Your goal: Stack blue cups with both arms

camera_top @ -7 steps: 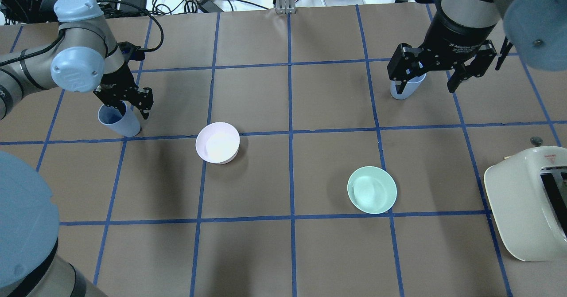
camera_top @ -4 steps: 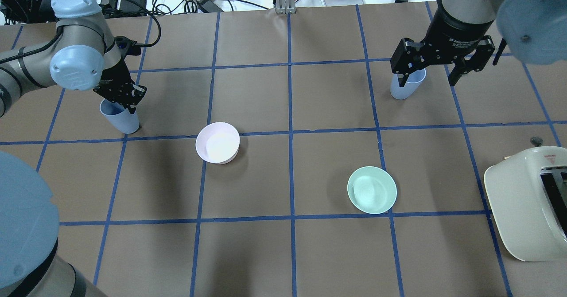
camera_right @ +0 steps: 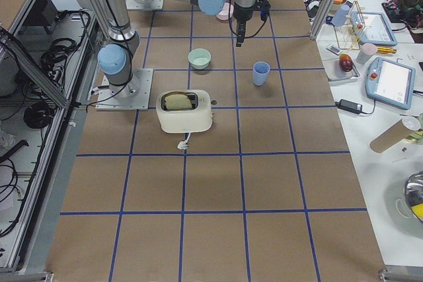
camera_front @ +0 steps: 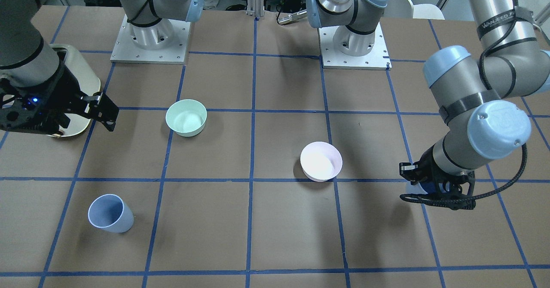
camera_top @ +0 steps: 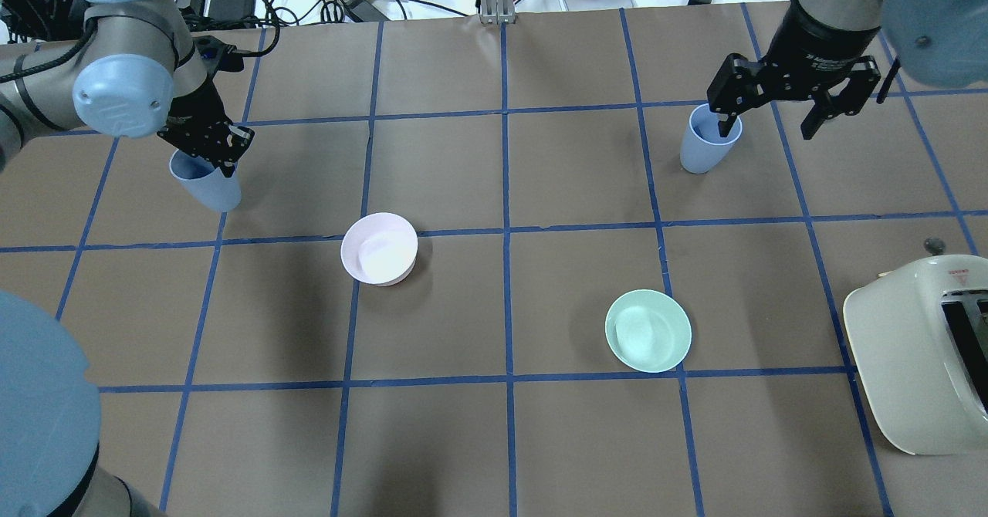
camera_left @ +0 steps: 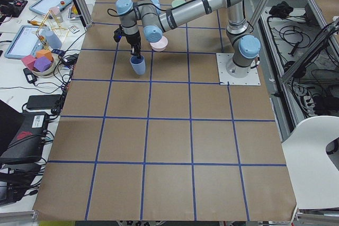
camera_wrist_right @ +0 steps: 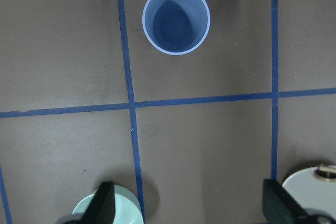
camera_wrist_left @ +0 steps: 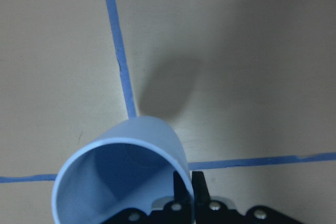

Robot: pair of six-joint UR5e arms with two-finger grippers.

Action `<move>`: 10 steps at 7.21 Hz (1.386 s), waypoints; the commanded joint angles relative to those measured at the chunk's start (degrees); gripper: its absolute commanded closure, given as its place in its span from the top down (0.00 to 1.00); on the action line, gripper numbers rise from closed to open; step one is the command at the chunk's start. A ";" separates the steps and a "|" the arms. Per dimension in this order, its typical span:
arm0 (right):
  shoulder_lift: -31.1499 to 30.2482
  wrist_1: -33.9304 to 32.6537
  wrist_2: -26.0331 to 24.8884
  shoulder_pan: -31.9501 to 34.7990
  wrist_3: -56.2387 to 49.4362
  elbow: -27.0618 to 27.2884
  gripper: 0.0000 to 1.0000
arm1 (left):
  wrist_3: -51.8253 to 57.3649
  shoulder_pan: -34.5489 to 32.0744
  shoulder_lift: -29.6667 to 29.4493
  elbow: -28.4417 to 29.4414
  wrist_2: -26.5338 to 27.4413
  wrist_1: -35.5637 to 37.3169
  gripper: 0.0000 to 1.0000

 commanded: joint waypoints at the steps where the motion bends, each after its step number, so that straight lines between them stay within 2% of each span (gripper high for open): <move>1: 3.91 -8.41 0.04 -0.71 -3.54 0.35 1.00 | -16.42 -7.85 3.22 2.45 -2.22 -3.79 0.00; 2: 7.23 -12.79 0.12 -1.05 -4.94 0.00 1.00 | -24.79 -12.59 4.37 2.02 -2.23 -3.79 0.00; 4: 10.16 -14.84 0.21 -2.11 -4.43 0.09 1.00 | -45.95 -21.20 5.87 1.32 -2.40 -3.70 0.00; 6: 14.19 -18.69 -0.31 -2.11 -4.50 -0.79 1.00 | -62.32 -32.18 6.14 -1.04 -3.97 -3.44 0.00; 7: 15.60 -19.68 0.03 -2.20 -3.99 -0.79 1.00 | -68.67 -36.41 5.44 -2.71 -3.99 -0.56 0.00; 8: 17.79 -20.12 0.12 -2.20 -3.98 -0.88 1.00 | -70.73 -39.67 5.78 -5.77 -3.90 1.21 0.00; 9: 18.69 -22.74 -0.14 -2.29 -4.77 -0.36 1.00 | -73.63 -41.45 5.18 -10.50 -4.51 6.62 0.00; 10: 20.00 -22.85 -0.31 -2.29 -4.34 -0.44 1.00 | -80.44 -42.25 5.61 -14.55 -7.82 9.20 0.00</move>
